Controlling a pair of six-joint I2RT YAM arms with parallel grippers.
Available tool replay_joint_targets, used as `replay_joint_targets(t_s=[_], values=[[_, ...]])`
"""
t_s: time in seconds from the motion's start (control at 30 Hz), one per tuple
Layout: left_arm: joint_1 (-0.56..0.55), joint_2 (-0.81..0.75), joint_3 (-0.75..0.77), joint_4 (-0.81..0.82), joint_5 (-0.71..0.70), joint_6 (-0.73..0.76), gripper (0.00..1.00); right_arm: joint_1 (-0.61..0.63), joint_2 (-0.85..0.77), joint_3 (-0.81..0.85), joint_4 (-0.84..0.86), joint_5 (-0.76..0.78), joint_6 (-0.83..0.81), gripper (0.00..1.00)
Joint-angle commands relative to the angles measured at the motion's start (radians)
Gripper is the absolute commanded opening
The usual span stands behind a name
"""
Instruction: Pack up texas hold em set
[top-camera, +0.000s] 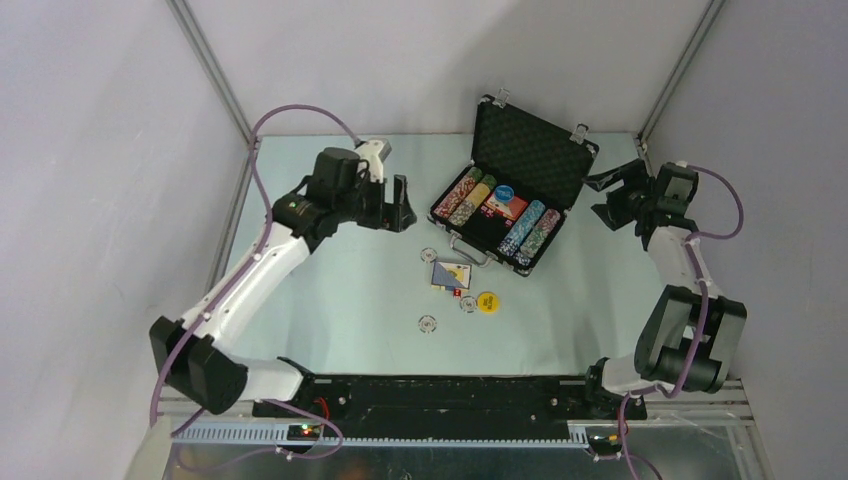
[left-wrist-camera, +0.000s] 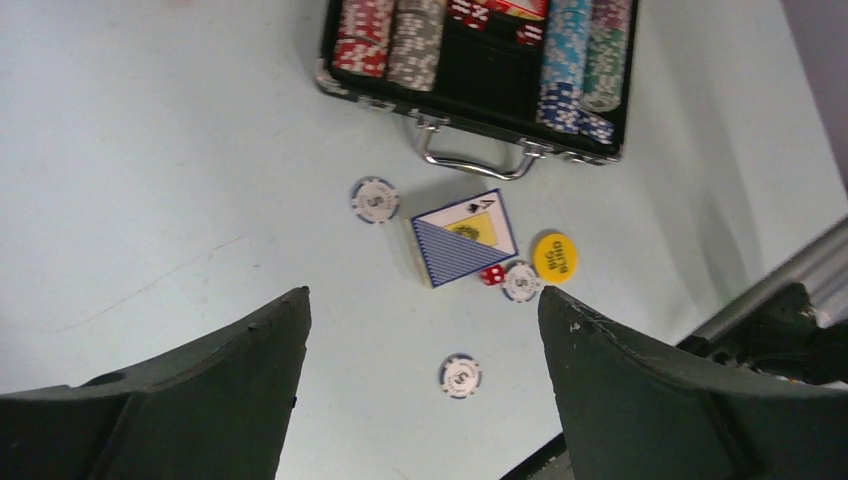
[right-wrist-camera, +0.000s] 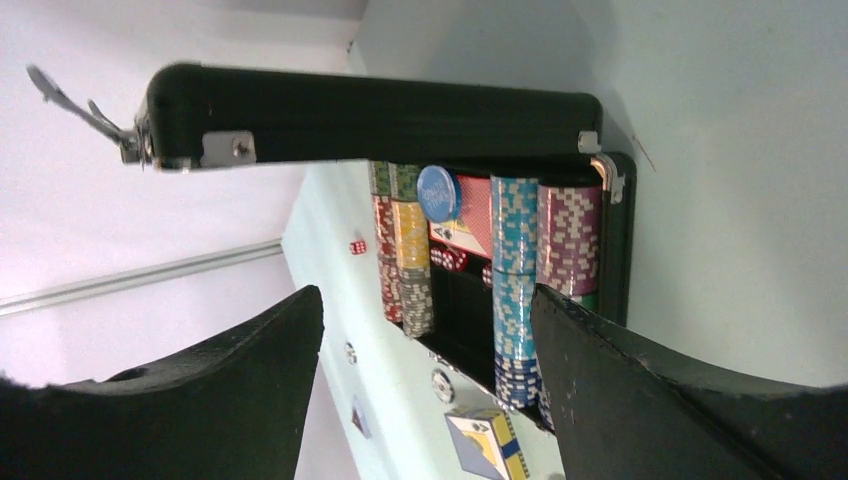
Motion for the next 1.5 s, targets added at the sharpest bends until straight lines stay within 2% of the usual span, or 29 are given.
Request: replay_joint_targets(t_s=[0.0, 0.23, 0.47, 0.83, 1.03, 1.23, 1.47], values=[[0.020, -0.087, -0.040, 0.010, -0.102, 0.022, 0.90, 0.043, -0.131, 0.032, -0.101, 0.073, -0.092, 0.80], [0.022, -0.207, -0.138, 0.028, -0.148, -0.001, 0.90, 0.154, -0.262, 0.003, -0.205, 0.160, -0.175, 0.81], [0.022, -0.410, -0.257, 0.026, -0.149, 0.058, 0.95, 0.401, -0.309, 0.002, -0.260, 0.305, -0.215, 0.81], [0.021, -0.514, -0.372, 0.027, -0.242, 0.107, 0.96, 0.797, -0.157, 0.002, -0.254, 0.624, -0.107, 0.79], [0.025, -0.548, -0.396, 0.026, -0.261, 0.102, 0.97, 0.955, -0.062, 0.002, -0.324, 0.803, -0.004, 0.78], [0.032, -0.572, -0.401, 0.027, -0.256, 0.097, 0.97, 1.018, 0.018, 0.002, -0.422, 0.948, 0.111, 0.78], [0.034, -0.571, -0.404, 0.028, -0.229, 0.094, 0.97, 1.041, 0.093, 0.002, -0.452, 0.990, 0.168, 0.78]])
